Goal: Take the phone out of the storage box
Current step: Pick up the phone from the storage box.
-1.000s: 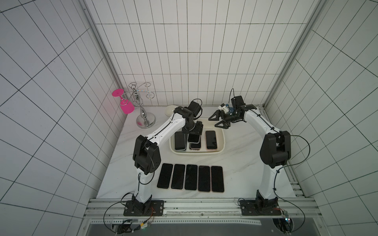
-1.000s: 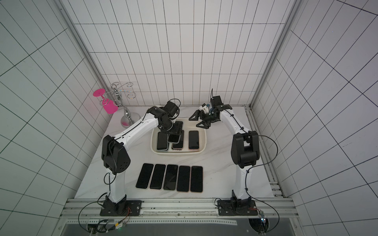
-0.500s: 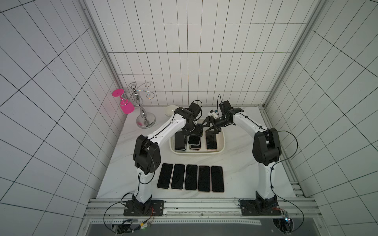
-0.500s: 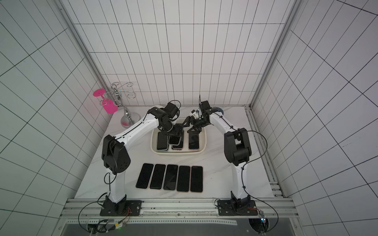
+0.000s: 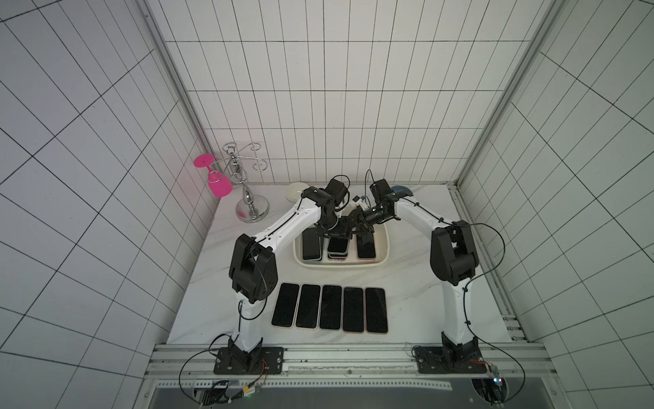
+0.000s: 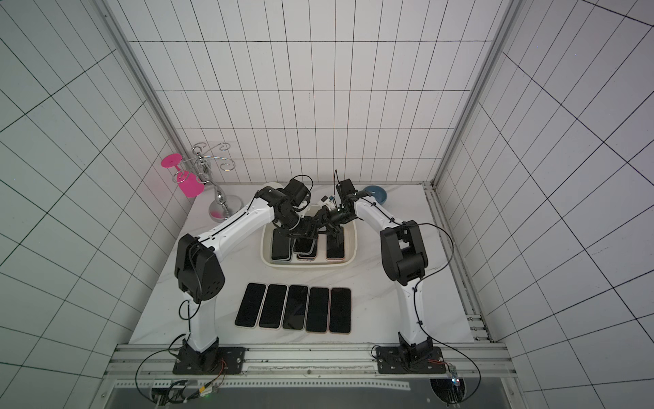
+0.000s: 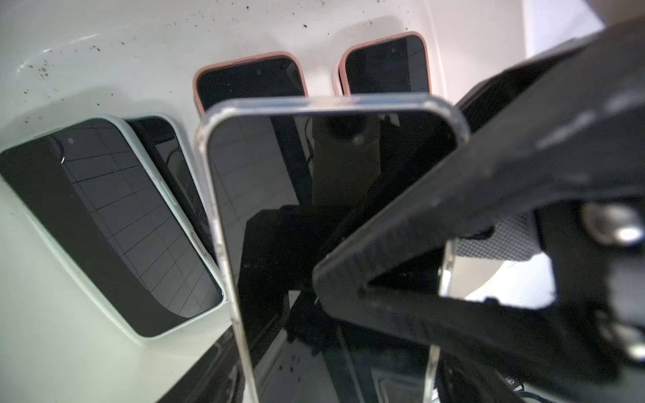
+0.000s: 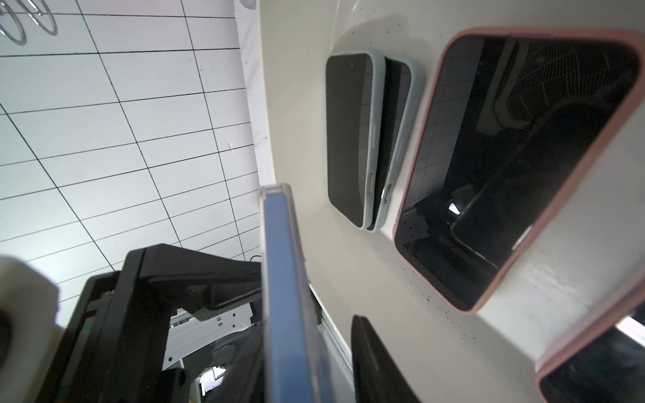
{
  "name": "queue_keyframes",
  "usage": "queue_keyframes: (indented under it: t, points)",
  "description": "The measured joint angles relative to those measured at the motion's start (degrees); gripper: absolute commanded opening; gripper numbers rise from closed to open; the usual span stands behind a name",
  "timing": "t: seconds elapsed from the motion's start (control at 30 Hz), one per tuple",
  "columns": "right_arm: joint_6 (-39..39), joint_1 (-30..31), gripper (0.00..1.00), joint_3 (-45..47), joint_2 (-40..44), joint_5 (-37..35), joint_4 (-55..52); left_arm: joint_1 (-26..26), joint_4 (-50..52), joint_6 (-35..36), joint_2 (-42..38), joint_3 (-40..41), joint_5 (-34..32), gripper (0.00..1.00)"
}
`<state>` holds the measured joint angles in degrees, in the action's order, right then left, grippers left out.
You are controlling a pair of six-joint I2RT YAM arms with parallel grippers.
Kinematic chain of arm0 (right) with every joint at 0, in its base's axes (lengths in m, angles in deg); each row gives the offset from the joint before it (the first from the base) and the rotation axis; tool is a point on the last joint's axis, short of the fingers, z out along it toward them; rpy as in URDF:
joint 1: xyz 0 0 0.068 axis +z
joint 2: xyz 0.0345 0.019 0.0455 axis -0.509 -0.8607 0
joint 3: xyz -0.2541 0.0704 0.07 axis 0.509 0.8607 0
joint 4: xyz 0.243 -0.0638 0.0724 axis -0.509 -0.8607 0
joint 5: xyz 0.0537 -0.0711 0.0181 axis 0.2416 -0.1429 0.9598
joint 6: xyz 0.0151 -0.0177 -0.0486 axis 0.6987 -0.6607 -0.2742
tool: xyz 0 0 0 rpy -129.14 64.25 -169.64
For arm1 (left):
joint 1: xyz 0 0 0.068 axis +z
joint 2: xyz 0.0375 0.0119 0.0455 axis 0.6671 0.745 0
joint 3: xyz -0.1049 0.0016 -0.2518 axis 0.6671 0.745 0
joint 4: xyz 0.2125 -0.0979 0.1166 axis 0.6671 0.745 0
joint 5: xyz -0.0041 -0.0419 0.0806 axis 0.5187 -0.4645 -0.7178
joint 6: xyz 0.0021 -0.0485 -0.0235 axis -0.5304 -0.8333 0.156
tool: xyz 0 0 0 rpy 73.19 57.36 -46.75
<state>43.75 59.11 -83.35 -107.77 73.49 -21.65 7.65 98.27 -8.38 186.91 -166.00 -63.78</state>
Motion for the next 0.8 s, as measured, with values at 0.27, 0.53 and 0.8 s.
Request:
queue_keyframes:
  t: [0.27,0.53,0.8]
  points:
    - [-0.48,-1.25,0.05,5.62,4.94,1.70,1.95,0.52,-0.09,0.22,-1.18,0.02,3.69,0.97]
    - [-11.61,-6.95,0.01,14.32,23.63,-17.18,-18.32,10.29,-6.71,-3.48,-14.08,2.51,11.06,0.98]
    - [-13.75,-7.48,0.00,29.90,37.64,-36.76,-34.45,11.37,-13.16,-5.42,-22.16,12.09,14.21,0.98]
